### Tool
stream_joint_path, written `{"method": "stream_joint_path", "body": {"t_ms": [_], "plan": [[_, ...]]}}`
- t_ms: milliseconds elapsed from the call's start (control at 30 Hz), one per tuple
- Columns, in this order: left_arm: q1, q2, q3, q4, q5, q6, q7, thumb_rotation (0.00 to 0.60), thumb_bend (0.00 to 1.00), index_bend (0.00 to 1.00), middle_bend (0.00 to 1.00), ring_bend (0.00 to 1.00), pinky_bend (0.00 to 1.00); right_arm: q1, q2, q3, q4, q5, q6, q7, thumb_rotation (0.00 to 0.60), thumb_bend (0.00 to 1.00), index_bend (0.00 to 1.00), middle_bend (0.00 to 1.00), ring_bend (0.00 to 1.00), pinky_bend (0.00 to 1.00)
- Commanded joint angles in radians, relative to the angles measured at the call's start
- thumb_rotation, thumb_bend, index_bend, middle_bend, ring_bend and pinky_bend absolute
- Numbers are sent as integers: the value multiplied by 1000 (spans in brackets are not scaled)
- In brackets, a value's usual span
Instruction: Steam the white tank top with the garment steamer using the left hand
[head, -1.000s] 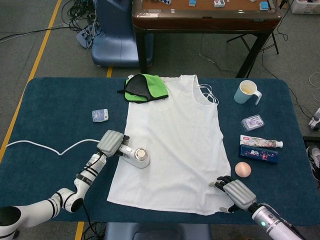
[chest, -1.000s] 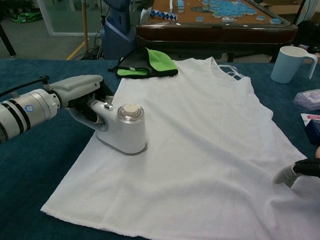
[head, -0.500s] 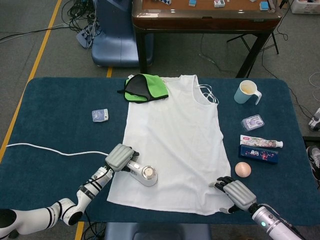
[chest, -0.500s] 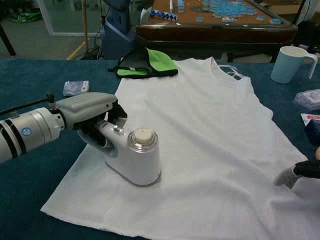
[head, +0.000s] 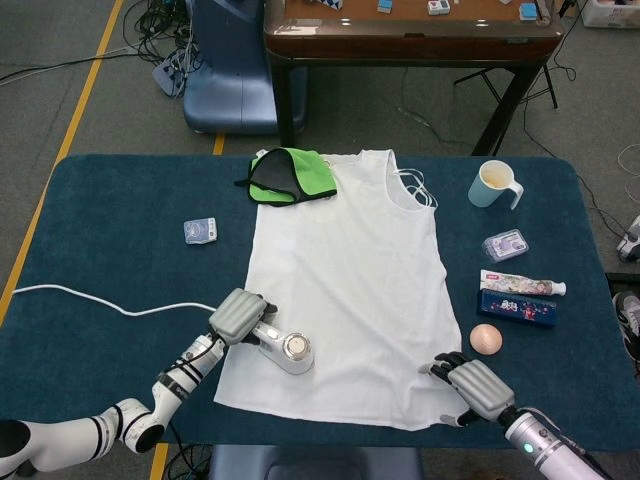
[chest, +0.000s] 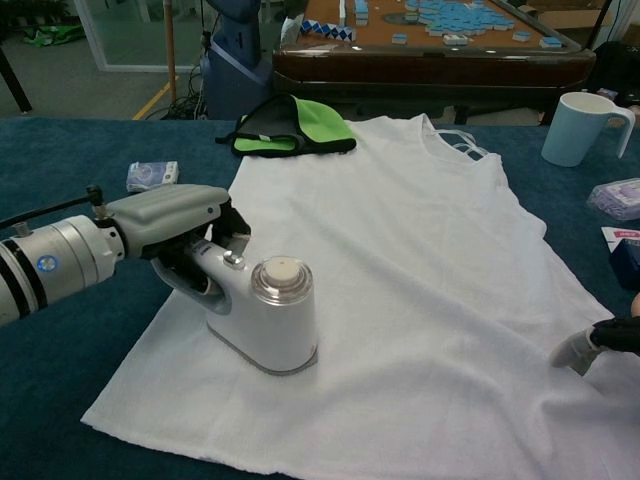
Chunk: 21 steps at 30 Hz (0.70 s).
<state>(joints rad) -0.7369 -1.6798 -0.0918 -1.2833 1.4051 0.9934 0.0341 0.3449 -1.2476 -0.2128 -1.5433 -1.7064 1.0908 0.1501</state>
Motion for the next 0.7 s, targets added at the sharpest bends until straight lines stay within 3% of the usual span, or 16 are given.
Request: {"method": "stream_joint_path", "body": {"t_ms": [33,467,700], "plan": [[10,16,-3,8,-10,1,-8,600,199,774,687,562,589,0,0,0,0,-1,0,0,600,168,230,287,162,155],[50,82,-7,33,-24,27,-38,600,199,773,687,562,589,5,0,3,-12,3,-8,-17,600,168,230,287,162,156],[84,150,-28,-25,-32,72,-96,600,199,773,687,562,589,4,8,10,-23,4,3,-24,600,168,230,287,162,156]]}}
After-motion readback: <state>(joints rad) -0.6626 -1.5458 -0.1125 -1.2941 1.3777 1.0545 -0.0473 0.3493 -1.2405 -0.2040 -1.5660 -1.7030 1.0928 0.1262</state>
